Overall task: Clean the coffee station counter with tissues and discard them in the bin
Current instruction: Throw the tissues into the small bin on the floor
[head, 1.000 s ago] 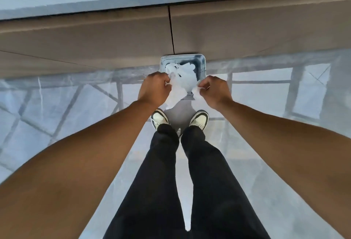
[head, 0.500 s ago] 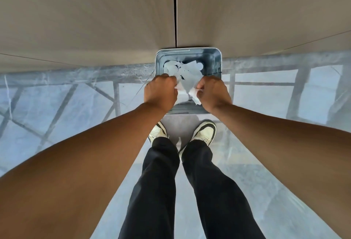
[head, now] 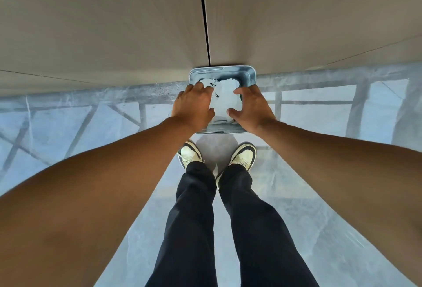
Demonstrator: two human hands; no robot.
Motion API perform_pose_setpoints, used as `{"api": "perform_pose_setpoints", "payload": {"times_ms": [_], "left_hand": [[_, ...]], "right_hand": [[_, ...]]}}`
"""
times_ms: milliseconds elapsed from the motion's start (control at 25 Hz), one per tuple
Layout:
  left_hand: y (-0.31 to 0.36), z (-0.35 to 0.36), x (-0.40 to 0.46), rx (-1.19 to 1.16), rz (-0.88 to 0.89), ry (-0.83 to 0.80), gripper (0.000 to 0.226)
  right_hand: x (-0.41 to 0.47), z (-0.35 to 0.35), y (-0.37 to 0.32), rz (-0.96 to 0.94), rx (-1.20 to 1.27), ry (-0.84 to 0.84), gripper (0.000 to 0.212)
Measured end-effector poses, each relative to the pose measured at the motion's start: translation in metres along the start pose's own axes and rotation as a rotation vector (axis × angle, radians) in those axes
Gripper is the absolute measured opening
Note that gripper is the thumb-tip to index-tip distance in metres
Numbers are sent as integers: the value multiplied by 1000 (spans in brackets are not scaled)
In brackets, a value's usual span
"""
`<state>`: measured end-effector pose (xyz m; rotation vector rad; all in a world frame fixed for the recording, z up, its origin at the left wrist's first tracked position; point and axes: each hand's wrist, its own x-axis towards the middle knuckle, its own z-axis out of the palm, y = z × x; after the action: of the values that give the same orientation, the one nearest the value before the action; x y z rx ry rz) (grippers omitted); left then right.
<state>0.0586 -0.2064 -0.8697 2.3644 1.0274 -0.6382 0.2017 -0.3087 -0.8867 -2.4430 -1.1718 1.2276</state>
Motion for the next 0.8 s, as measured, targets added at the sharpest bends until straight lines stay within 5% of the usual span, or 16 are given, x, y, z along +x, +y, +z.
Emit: {"api": "perform_pose_setpoints", "payload": {"times_ms": [200, 800], "left_hand": [[14, -78, -53, -15, -16, -42, 56], [53, -269, -224, -42, -118, 108, 61]], "right_hand": [[-53, -63, -40, -23, -109, -52, 74], [-205, -201, -175, -143, -246, 30, 81]]}}
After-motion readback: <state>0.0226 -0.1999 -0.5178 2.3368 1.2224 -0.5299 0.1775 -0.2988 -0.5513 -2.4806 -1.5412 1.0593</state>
